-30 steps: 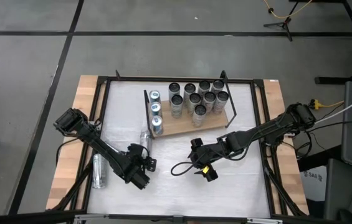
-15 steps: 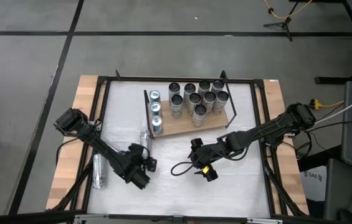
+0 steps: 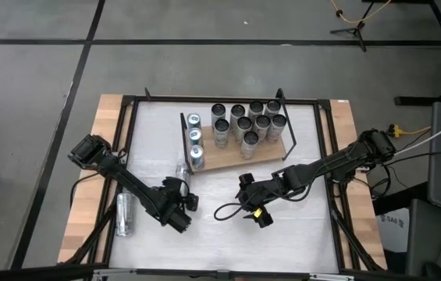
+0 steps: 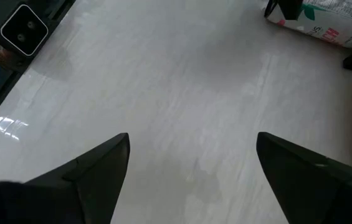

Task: Place canned beverage on shelf
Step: Put the white-pink soda can on the shelf aligned with the other white-pink soda can

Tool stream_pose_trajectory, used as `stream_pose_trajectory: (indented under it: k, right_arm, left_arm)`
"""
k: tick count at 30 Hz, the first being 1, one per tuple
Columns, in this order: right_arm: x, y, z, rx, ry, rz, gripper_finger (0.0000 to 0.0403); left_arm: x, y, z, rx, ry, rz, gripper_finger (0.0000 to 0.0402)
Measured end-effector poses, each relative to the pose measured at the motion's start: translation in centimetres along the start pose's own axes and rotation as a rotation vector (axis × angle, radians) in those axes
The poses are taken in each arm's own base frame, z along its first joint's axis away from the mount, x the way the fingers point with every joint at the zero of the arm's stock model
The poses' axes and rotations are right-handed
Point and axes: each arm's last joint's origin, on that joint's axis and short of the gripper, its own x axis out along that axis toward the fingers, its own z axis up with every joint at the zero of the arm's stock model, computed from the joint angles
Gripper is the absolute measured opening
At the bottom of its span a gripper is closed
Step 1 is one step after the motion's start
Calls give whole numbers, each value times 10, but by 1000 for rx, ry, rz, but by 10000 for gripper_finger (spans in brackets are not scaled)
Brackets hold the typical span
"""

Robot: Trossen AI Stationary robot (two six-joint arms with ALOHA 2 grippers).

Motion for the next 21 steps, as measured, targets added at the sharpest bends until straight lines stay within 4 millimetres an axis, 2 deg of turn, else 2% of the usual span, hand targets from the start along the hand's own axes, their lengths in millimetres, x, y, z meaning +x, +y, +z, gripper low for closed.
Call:
stream_pose_trajectory:
  k: [12,21]
  right_arm:
    - [0,0,0,0,0,0,344]
    - [0,0,0,0,0,0,344]
  left_arm:
    - [-4,2,-7,17,15,-18,354]
    - [17,-1,-23,16,24,19,353]
